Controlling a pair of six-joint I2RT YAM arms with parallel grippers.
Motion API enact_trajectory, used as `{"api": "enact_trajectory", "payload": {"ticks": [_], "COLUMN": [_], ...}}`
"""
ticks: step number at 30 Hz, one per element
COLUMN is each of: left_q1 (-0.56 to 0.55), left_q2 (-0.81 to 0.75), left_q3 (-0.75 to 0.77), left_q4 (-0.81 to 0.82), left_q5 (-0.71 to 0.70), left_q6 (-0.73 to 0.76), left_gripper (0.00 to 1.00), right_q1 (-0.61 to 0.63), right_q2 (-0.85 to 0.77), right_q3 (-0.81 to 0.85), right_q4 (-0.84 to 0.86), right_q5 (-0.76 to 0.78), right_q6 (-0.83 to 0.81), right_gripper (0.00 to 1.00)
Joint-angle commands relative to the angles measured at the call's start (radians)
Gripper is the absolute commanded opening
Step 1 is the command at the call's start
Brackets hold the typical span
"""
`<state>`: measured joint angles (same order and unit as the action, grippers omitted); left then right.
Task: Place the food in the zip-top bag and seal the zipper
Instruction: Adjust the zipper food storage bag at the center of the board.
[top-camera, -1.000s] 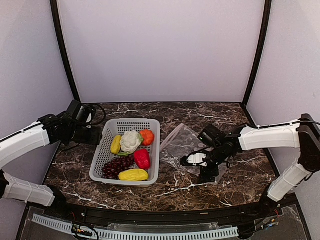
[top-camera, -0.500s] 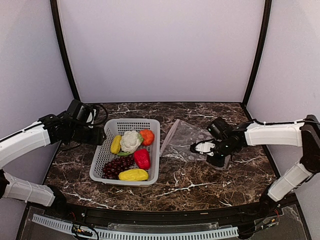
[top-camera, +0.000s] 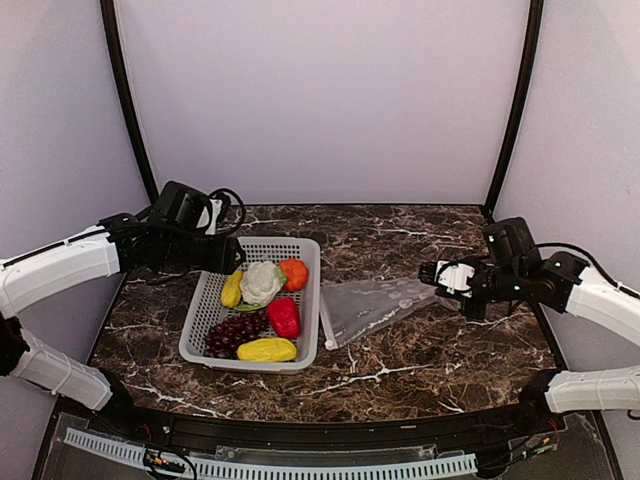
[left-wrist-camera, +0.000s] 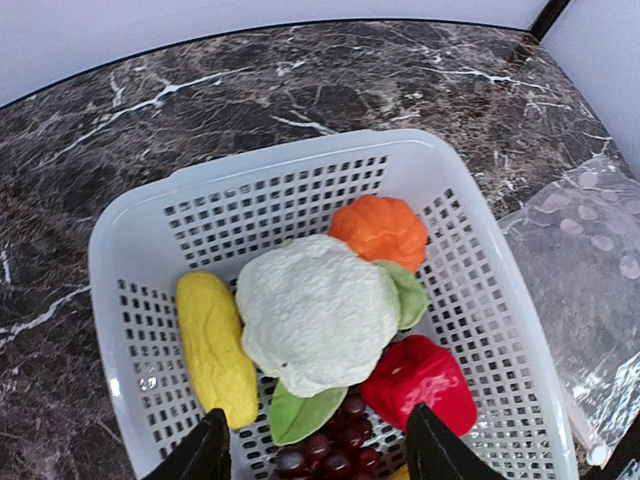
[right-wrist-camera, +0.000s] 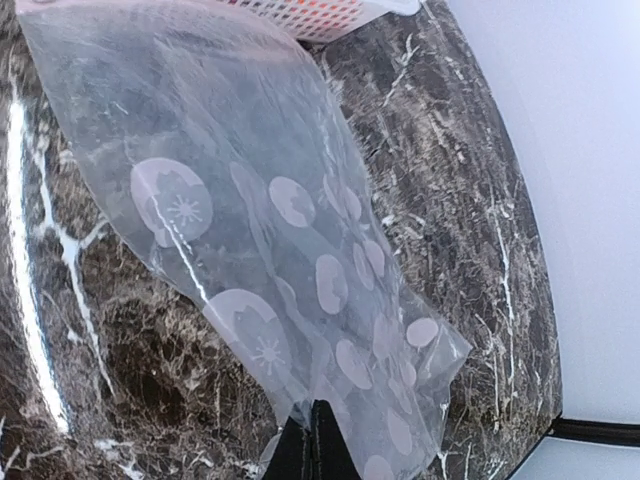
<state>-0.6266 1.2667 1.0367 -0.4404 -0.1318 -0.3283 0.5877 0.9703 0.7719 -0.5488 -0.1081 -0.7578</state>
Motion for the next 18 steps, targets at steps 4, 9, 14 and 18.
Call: {"api": "enact_trajectory", "payload": {"ticks": [4, 9, 14, 18], "left_q1": [-0.107, -0.136, -0.157, -0.160], "left_q2": [0.071, 0.080, 0.065, 0.039], "left_q3": [0.070, 0.051, 0.010, -0.012], "left_q4": [0.048, 0.047, 0.062, 0.061], "left_q5": [0.034, 0.030, 0.019, -0.005], "left_q6": [0.001, -0.020, -0.037, -0.040], "left_gripper": [0.59, 0.59, 0.59, 0.59], "right_q1": [-0.171, -0.423, -0.522, -0.429], "right_q2": [-0.008, 0.076, 0.225, 0.258], "right_q3": [-0.217, -0.096, 0.101, 0.221], "right_q4": [0.047, 0.120, 0.093, 0.003], "right_q5": [0.083, -0.030, -0.096, -0.187], "right_q6": [-0.418, -0.484, -0.322, -0.040], "right_gripper": [0.00, 0.10, 0.49, 0.59]}}
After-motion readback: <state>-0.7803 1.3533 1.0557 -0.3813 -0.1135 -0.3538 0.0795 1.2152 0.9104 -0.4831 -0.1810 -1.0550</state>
